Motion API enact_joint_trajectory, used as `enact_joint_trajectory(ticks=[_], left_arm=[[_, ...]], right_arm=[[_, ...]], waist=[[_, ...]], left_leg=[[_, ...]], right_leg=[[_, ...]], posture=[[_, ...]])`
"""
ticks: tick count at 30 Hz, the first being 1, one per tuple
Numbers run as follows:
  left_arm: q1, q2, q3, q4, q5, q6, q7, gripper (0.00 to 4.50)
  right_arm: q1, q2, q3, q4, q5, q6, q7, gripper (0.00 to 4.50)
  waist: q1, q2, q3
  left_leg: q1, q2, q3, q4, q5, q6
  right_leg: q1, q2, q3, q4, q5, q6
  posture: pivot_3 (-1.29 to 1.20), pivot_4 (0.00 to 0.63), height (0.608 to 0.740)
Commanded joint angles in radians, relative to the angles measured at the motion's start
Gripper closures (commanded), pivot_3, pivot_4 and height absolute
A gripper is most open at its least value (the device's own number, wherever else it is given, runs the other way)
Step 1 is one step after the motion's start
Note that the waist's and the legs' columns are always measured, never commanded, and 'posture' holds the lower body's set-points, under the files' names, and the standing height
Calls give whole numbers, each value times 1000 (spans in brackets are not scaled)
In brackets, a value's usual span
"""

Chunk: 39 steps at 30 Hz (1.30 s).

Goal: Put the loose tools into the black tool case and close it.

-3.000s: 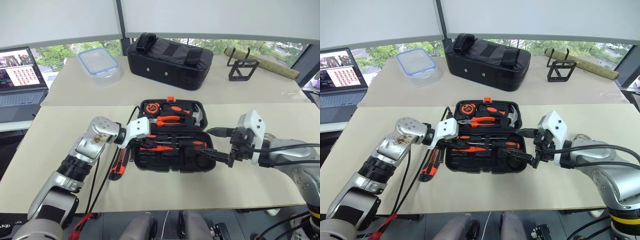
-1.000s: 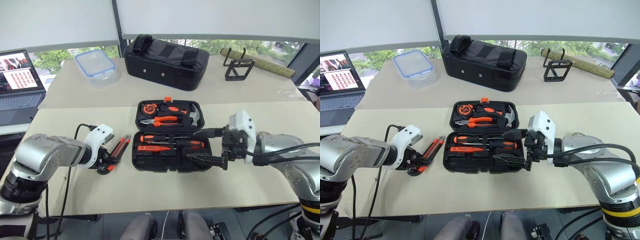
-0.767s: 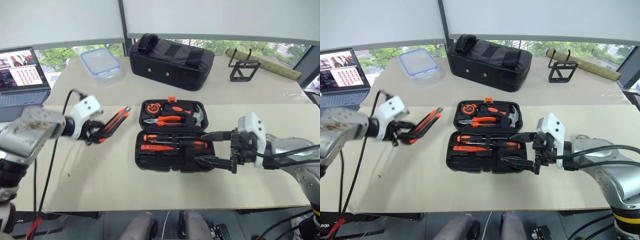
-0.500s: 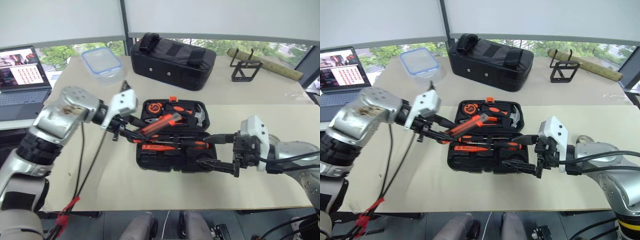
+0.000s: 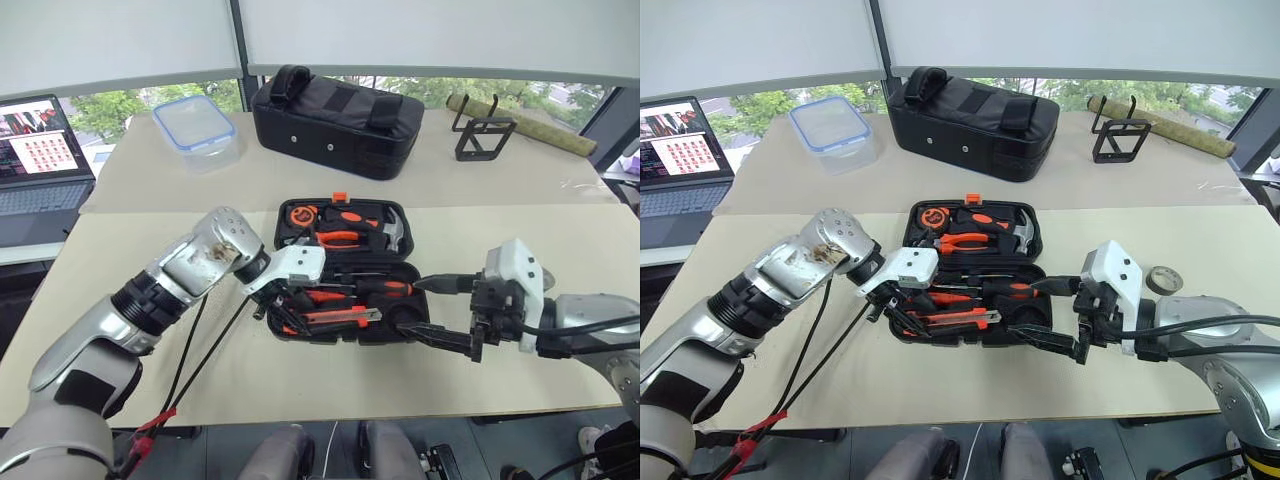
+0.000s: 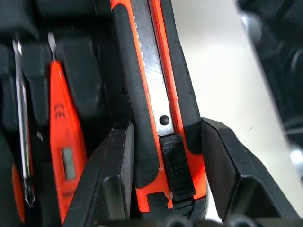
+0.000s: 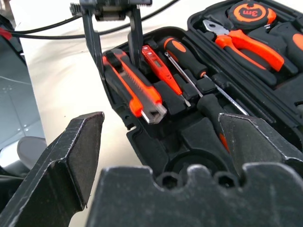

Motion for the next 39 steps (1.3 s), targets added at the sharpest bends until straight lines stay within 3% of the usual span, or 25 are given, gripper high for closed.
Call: enact_joint_trajectory(ticks=[1, 8, 10, 11, 14, 16, 22, 25, 35, 39], left_arm=[[-41, -19, -1, 43, 55, -48, -31, 2874], [-47, -65, 0, 112, 128, -97, -29, 2874], [-49, -66, 17, 104, 117, -78, -46, 1867], [-54, -65, 31, 94, 101, -51, -58, 1760], [-72, -64, 81, 67, 46, 32, -80, 449], [-82, -60, 115, 49, 12, 68, -83, 59], [-70, -31, 158, 14, -36, 50, -83, 59], [-38, -32, 158, 13, -18, 3, -65, 829], [45, -50, 81, 6, 89, -74, -28, 4479], [78, -48, 34, 14, 174, -139, 9, 4479]], right_arm=[[4, 2, -37, -37, 11, -11, -18, 0], [11, 6, -35, -48, 7, -15, -40, 0], [14, 7, -35, -49, 6, -17, -43, 0], [17, 7, -35, -50, 5, -18, -43, 0], [23, 8, -35, -51, 4, -20, -45, 0], [23, 8, -35, -50, 5, -20, -45, 0], [18, 9, -26, -40, 0, -27, -44, 0], [15, 9, -22, -36, -2, -28, -41, 0], [21, 5, -26, -37, 0, -23, -36, 0], [30, 7, -30, -41, 3, -19, -38, 0]], waist=[[1, 0, 0], [2, 0, 0], [7, 0, 0], [7, 0, 0], [8, 0, 0], [7, 0, 0], [4, 0, 0], [5, 0, 0], [8, 0, 0], [9, 0, 0]], left_leg=[[0, 0, 0, 0, 0, 0], [0, 0, 0, 0, 0, 0], [0, 0, 0, 0, 0, 0], [0, 0, 0, 1, 0, 0], [0, 0, 0, 1, 0, 0], [0, 0, 0, 1, 0, 0], [0, 0, 0, 0, 0, 0], [0, 0, 0, 1, 0, 0], [0, 0, 0, 1, 0, 0], [0, 0, 0, 1, 0, 0]], right_leg=[[0, 0, 0, 0, 0, 0], [0, 0, 0, 1, 0, 0], [1, 0, 0, 1, 0, 0], [1, 0, 0, 1, 0, 0], [0, 1, 0, 1, 0, 0], [-1, 2, -1, 1, 0, 0], [-1, 1, -1, 1, 0, 0], [0, 1, -1, 1, 0, 0], [0, 1, 0, 1, 0, 0], [0, 1, 0, 1, 0, 0]], posture=[[0, 150, 716], [0, 150, 716], [0, 150, 716], [0, 150, 716], [0, 150, 716], [0, 150, 716], [0, 150, 716], [0, 150, 716], [0, 150, 716], [0, 150, 716]])
